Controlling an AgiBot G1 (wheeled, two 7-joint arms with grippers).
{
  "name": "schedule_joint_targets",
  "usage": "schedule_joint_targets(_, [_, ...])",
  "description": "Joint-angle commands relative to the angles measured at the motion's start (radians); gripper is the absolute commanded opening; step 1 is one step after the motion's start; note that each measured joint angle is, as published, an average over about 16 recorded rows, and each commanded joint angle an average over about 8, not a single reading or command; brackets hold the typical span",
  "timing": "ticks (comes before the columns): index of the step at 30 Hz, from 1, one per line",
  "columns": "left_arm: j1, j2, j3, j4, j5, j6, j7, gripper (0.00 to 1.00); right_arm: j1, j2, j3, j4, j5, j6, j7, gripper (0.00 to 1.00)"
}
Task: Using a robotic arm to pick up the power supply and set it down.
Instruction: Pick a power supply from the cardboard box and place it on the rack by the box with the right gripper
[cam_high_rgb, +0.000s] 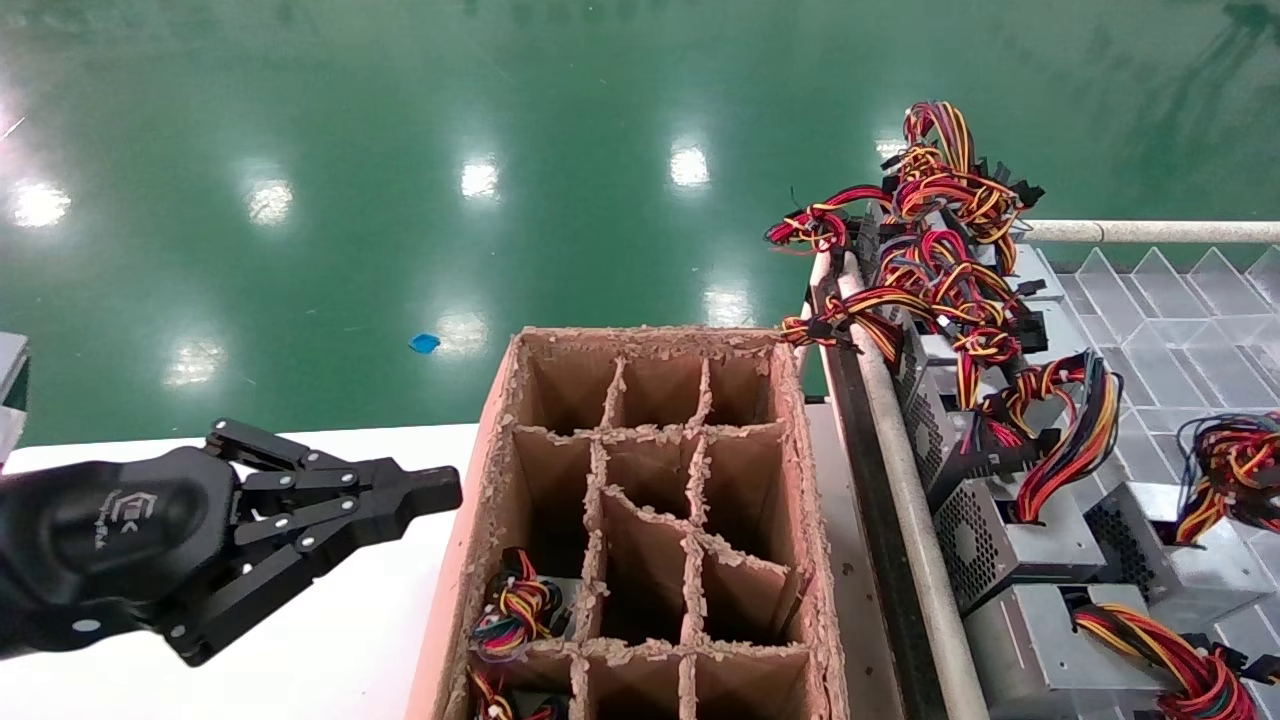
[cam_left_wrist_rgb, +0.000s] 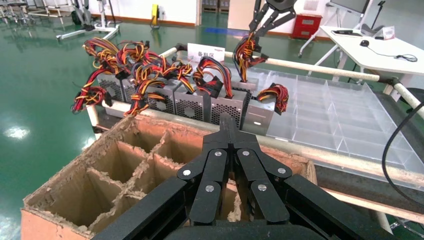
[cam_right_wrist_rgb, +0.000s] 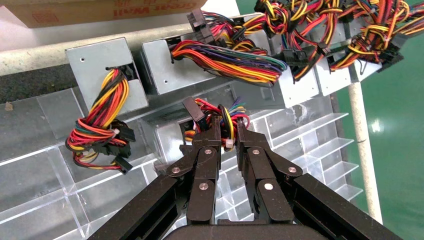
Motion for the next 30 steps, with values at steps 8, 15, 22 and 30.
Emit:
schedule_joint_targets(8, [0.000,0.000,0.000,0.000,0.000,0.000,0.000,0.00,0.006,-0.002,-0.021,-0.006,0.032,0.028,-0.011,0.00])
schedule_joint_targets(15, [0.000,0.000,0.000,0.000,0.000,0.000,0.000,0.00,-0.021,-0.009,-0.023,-0.020,0.063,0.066,-0.023,0.00])
schedule_joint_targets(22, [0.000,0.000,0.000,0.000,0.000,0.000,0.000,0.00,-0.057,-0.021,-0.038,-0.034,0.093,0.076,-0.023,0.62])
schedule_joint_targets(30, [0.000,0.000,0.000,0.000,0.000,0.000,0.000,0.00,-0.055,-0.019,-0.028,-0.034,0.108,0.102,-0.021,1.00])
